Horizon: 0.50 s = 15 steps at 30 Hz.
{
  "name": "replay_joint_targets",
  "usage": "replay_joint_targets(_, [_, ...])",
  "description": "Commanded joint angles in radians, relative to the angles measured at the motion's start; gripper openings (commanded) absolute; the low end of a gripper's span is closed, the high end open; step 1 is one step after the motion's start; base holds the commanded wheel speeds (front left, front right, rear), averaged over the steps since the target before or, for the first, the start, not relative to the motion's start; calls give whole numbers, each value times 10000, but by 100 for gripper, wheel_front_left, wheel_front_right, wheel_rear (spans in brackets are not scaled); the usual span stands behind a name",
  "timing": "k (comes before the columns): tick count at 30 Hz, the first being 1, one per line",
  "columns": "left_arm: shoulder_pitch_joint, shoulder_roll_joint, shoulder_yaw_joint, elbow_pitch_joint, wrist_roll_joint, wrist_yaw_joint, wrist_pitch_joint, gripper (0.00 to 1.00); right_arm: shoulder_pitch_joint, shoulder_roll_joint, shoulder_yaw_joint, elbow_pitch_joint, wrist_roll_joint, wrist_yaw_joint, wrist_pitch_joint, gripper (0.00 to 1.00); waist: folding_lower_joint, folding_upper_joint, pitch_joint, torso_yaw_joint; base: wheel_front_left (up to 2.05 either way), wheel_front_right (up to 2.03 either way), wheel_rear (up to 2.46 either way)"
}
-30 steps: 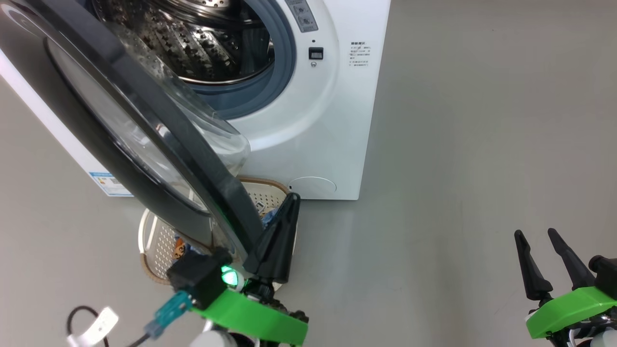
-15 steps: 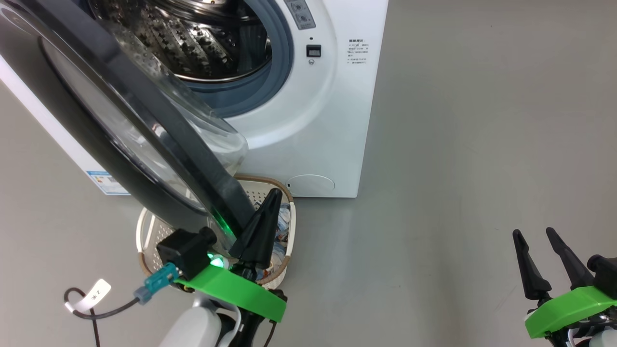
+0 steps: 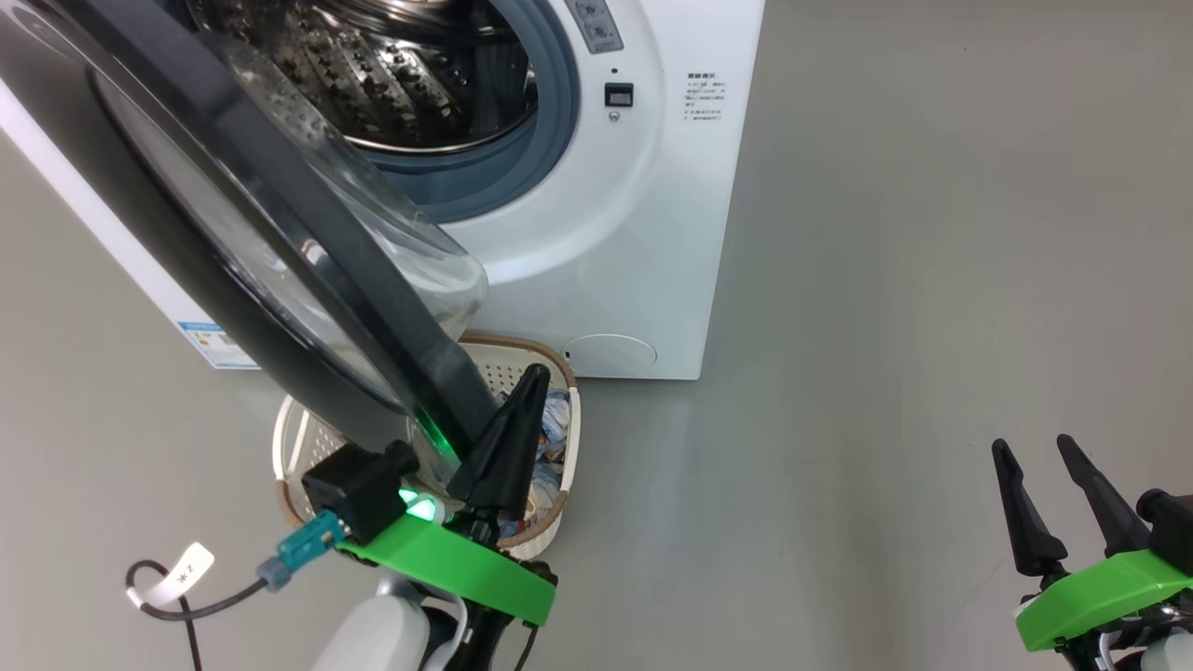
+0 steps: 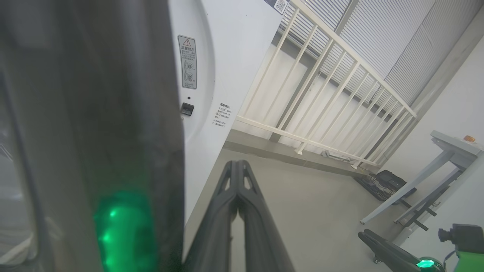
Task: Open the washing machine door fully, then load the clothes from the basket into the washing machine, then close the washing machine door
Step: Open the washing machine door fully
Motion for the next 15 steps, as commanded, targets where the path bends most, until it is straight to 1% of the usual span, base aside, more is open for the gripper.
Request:
replay_joint_targets(1, [-106, 321, 703, -126, 37, 115, -64, 0, -162, -252, 196, -264, -93, 16, -118, 100, 0, -1, 22, 37, 0, 0, 0])
replay_joint_targets(15, [514, 321, 1189, -370, 377, 116, -64, 0, -207, -321, 295, -406, -177, 16, -118, 100, 0, -1, 22, 411, 0, 0, 0])
